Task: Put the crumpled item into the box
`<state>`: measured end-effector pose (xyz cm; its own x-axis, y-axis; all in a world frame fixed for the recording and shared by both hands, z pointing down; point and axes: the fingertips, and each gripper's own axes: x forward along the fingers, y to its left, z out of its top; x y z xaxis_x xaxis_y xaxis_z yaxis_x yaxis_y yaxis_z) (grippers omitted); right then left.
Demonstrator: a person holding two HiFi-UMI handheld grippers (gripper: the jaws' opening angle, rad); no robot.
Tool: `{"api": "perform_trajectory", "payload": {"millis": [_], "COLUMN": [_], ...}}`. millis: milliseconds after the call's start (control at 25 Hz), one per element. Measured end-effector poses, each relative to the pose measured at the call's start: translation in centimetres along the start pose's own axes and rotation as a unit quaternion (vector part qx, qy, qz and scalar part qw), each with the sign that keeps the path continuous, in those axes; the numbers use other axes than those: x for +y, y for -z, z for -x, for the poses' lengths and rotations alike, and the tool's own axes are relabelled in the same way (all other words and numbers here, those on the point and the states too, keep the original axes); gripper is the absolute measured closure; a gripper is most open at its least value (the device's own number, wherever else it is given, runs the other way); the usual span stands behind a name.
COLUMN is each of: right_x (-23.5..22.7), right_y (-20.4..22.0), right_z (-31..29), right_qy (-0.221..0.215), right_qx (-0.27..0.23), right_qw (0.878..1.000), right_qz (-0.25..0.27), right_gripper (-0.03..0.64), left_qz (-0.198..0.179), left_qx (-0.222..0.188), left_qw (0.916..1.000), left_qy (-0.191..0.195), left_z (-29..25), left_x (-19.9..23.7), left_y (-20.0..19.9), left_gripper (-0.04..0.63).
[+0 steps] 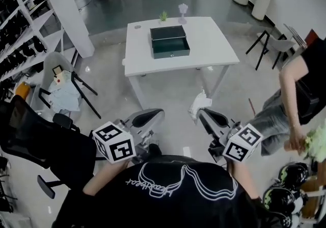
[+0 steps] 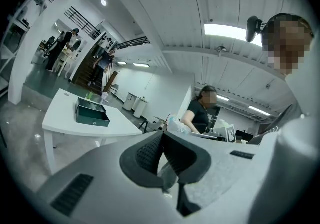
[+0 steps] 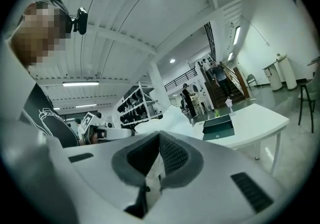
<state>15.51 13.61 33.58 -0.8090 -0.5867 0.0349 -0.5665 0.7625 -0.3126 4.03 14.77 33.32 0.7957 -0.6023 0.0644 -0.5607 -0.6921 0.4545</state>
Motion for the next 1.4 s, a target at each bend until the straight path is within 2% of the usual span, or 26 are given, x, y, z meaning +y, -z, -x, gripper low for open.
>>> {"api": "perform_trajectory", "payload": {"millis": [320,760,1120,1400], "right_x": [-4.3,-10.6,-14.5,-16.6], "right_y": [-0.3,-1.7,-1.8,-1.5], "right_z": [-5.3,-16.9,-26.0,-28.9], "right_qy": [0.024,0.050,0.075,0.095], "right_qx": [0.012,0.034,0.051,0.077], "right_qw": [0.999,0.997,0.995,0.992], "right_qz": [-0.019,-0.042,-0.030,-0.006], "right_gripper": [0.611,0.612,0.611,0.611], "left_qz": [0.022,0.046,0.046,0.043], "left_qx": [0.011,0.032,0.041,0.039], "left_qw": [0.9996,0.9983,0.9979,0.9982], "left_qy": [0.010,0.018,0.017,0.016], "left_z": [-2.7,-6.1,-7.3,-7.9], "left_x": [6.6,19.1,29.1,32.6], "left_y": [-2.3,-7.9,-11.4,-12.5], "left_gripper": [0.591,0.591,0.591,0.591]}}
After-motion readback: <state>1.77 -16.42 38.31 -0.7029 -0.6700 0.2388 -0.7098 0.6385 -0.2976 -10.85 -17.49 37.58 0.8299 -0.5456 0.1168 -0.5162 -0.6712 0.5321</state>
